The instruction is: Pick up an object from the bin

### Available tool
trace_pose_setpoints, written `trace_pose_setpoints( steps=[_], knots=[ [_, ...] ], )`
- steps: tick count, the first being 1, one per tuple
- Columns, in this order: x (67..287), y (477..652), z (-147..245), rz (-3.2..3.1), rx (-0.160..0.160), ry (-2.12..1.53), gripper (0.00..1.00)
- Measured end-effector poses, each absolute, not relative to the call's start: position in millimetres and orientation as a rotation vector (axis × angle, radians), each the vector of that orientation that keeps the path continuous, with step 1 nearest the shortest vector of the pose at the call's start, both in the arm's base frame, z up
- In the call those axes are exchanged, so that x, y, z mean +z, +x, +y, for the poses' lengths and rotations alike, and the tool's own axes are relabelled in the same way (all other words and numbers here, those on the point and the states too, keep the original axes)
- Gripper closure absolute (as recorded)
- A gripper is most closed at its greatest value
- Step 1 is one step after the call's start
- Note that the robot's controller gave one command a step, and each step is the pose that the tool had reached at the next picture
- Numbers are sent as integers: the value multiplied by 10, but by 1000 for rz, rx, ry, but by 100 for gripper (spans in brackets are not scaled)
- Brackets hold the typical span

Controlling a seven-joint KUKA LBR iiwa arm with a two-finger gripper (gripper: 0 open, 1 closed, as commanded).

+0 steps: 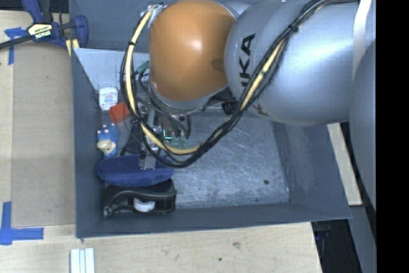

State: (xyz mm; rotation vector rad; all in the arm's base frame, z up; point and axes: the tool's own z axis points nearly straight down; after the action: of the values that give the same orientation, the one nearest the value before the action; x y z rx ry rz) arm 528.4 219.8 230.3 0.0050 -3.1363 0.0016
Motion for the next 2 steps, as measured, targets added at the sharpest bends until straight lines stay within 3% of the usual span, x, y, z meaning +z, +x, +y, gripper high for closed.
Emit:
trace_pose_setpoints(
  steps=[1,2],
  knots=[
    [1193,5253,1825,-3134,4,132,0],
    [719,5669,1754,-3135,-5,359,0]
  ],
)
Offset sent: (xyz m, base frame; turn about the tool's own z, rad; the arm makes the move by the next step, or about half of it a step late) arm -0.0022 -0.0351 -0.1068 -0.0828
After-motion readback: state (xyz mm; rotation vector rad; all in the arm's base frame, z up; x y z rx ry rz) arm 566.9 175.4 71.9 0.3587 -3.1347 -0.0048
